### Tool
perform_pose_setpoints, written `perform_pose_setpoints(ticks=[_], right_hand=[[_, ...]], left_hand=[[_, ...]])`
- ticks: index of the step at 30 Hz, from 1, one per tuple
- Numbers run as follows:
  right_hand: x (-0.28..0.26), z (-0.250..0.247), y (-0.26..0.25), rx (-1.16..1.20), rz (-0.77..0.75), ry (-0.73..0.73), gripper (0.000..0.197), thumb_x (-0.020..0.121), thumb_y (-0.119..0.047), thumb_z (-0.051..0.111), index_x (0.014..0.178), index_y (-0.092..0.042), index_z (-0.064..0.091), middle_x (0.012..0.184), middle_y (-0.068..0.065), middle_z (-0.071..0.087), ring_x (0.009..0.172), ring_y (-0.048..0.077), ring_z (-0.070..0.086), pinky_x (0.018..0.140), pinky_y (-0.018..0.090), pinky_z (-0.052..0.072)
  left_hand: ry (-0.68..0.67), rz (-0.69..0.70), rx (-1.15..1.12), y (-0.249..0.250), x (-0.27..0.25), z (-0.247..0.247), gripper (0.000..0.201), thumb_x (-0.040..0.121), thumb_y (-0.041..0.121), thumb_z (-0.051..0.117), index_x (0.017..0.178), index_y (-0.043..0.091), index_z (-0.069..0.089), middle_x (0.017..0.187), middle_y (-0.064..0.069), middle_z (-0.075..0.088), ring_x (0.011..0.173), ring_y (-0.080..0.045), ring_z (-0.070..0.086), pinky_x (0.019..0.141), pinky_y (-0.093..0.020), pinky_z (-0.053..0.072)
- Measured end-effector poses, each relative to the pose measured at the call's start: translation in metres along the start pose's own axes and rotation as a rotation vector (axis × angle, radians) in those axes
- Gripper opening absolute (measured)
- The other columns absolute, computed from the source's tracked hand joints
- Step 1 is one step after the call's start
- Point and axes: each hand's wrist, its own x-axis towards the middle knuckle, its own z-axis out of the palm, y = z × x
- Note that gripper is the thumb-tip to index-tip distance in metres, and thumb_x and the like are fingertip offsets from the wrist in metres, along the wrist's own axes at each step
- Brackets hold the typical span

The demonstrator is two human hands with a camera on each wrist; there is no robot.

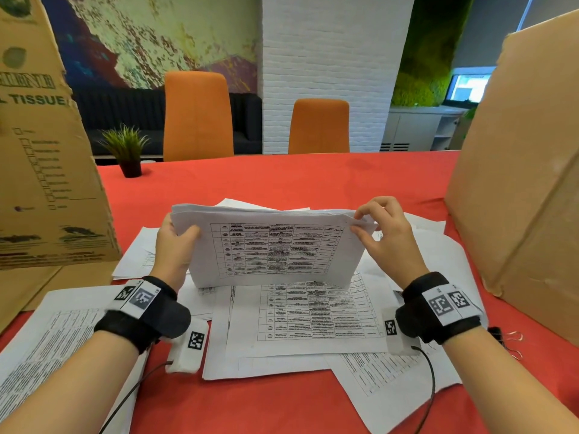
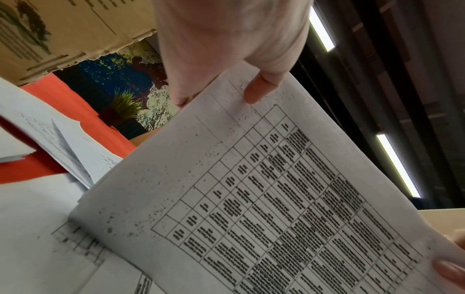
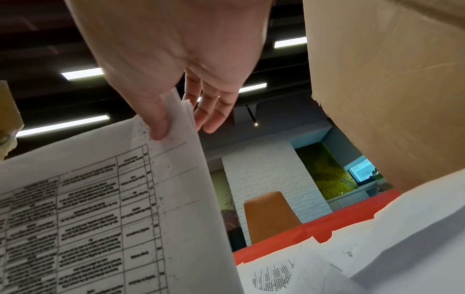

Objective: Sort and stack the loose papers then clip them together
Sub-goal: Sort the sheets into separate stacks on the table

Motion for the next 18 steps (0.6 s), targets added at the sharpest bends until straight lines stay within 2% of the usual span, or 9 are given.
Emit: perform_pose_setpoints(ticks=[2,4,6,9,12,14,15,16,18], right_hand=[[0.001,-0.001,0.001,-0.032,0.004,-0.03,0.015,0.084,-0.015,0.071,0.095,-0.015,0.062,0.104,-0.004,0.049,0.089,0.003,0.044,0.074,0.015,0.042],[0.003,-0.005,0.003,-0.095,0.013,-0.062,0.017,0.084,-0.02,0.07,0.096,-0.015,0.061,0.1,-0.004,0.054,0.083,0.009,0.05,0.069,0.026,0.049],[0.008,-0.012,0.006,-0.121,0.024,-0.084,0.016,0.083,-0.023,0.07,0.093,-0.016,0.06,0.091,-0.002,0.059,0.079,0.015,0.054,0.069,0.034,0.051],[0.014,-0.02,0.009,-0.026,0.148,-0.127,0.021,0.081,-0.028,0.074,0.091,-0.016,0.06,0.091,-0.002,0.064,0.085,0.014,0.058,0.073,0.029,0.049],[0.016,-0.014,0.01,0.24,0.367,-0.184,0.043,0.078,-0.025,0.079,0.109,-0.015,0.052,0.113,-0.002,0.059,0.101,0.013,0.058,0.082,0.025,0.05],[0.014,-0.005,0.009,0.519,0.545,-0.244,0.063,0.077,-0.02,0.08,0.128,-0.016,0.042,0.123,0.0,0.056,0.108,0.017,0.059,0.085,0.026,0.05],[0.013,0.0,0.008,0.638,0.601,-0.284,0.067,0.077,-0.019,0.08,0.133,-0.015,0.042,0.123,0.003,0.059,0.109,0.02,0.061,0.085,0.027,0.05],[0.012,0.005,0.007,0.718,0.616,-0.326,0.064,0.077,-0.019,0.08,0.132,-0.013,0.048,0.121,0.006,0.064,0.109,0.023,0.062,0.085,0.029,0.051],[0.012,0.015,-0.004,0.785,0.574,-0.349,0.045,0.081,-0.019,0.076,0.122,-0.008,0.063,0.116,0.013,0.069,0.107,0.031,0.065,0.088,0.038,0.053]], left_hand=[[0.003,0.021,0.011,0.001,0.001,0.0,0.035,0.086,-0.006,0.042,0.112,0.016,0.046,0.088,0.005,0.054,0.079,-0.007,0.05,0.066,-0.024,0.042],[0.002,0.041,0.037,0.001,0.003,-0.002,0.034,0.085,-0.007,0.041,0.106,0.018,0.049,0.089,0.005,0.054,0.08,-0.008,0.051,0.066,-0.024,0.043],[-0.001,0.047,0.05,0.001,0.005,-0.003,0.033,0.085,-0.008,0.041,0.091,0.023,0.053,0.085,0.005,0.055,0.077,-0.008,0.05,0.066,-0.024,0.042],[-0.007,0.05,0.056,0.0,0.007,-0.004,0.037,0.085,-0.007,0.041,0.081,0.028,0.051,0.082,0.005,0.053,0.076,-0.008,0.047,0.066,-0.025,0.039],[0.004,0.032,0.029,0.002,0.006,-0.001,0.036,0.086,-0.007,0.037,0.08,0.025,0.052,0.081,0.005,0.052,0.074,-0.008,0.045,0.065,-0.025,0.037],[0.005,0.01,0.004,0.003,0.005,0.0,0.033,0.086,-0.006,0.035,0.088,0.02,0.056,0.081,0.005,0.052,0.074,-0.007,0.045,0.064,-0.024,0.037],[-0.001,-0.01,-0.008,0.004,0.005,0.001,0.032,0.086,-0.005,0.034,0.094,0.017,0.056,0.081,0.004,0.052,0.074,-0.008,0.046,0.063,-0.024,0.038],[-0.008,-0.03,-0.018,0.005,0.004,0.003,0.031,0.087,-0.004,0.033,0.096,0.016,0.055,0.08,0.004,0.051,0.073,-0.009,0.046,0.062,-0.024,0.037],[0.009,-0.038,-0.037,0.01,0.003,0.01,0.029,0.087,-0.003,0.034,0.086,0.019,0.054,0.076,0.002,0.05,0.07,-0.012,0.046,0.059,-0.024,0.037]])
